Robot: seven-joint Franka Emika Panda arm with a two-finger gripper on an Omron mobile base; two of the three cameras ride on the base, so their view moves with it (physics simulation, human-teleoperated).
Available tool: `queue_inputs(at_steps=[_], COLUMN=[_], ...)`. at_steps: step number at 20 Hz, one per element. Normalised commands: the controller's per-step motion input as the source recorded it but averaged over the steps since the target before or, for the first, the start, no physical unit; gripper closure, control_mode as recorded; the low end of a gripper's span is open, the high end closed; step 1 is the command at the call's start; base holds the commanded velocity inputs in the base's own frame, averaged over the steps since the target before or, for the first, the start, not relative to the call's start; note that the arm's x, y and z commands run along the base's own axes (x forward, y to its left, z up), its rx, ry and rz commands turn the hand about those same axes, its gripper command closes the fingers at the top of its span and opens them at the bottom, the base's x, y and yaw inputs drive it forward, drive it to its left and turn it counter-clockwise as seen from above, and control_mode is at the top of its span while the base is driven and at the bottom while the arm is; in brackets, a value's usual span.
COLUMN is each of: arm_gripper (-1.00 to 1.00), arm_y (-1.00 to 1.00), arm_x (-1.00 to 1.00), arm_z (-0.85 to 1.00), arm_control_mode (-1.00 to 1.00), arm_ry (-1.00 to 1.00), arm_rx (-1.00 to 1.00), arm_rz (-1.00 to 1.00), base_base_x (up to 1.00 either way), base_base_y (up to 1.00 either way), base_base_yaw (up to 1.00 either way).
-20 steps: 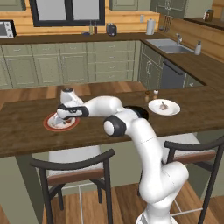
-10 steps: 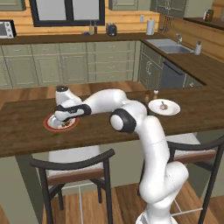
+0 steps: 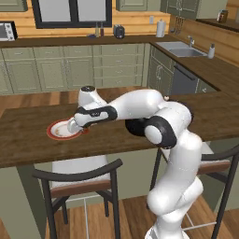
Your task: Pick the chicken drumstick and garlic from their plates and place them in the bowl. Then put the bowl in the fridge.
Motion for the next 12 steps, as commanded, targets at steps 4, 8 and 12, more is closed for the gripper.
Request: queue_inputs(at_steps=[4,8,12], arm_gripper=[1.0,1.0,1.0], arm_y=[-0.99,-0.95,-0.82], arm_x=[-0.42,-0.27,-0.09], arm_z=[0.52,0.51,0.31], arm_control_mode=[-1.0,-1.0,-1.0], arm_ry=[0.0,0.03,0.05], arm_rx=[0.03,0.0,-0.02], arm_rz=[-0.08,-0.13,-0.16], base_base_x=[0.0,0.0,0.0], base_base_y=[0.0,0.0,0.0], base_base_yaw=[0.0,0.0,0.0])
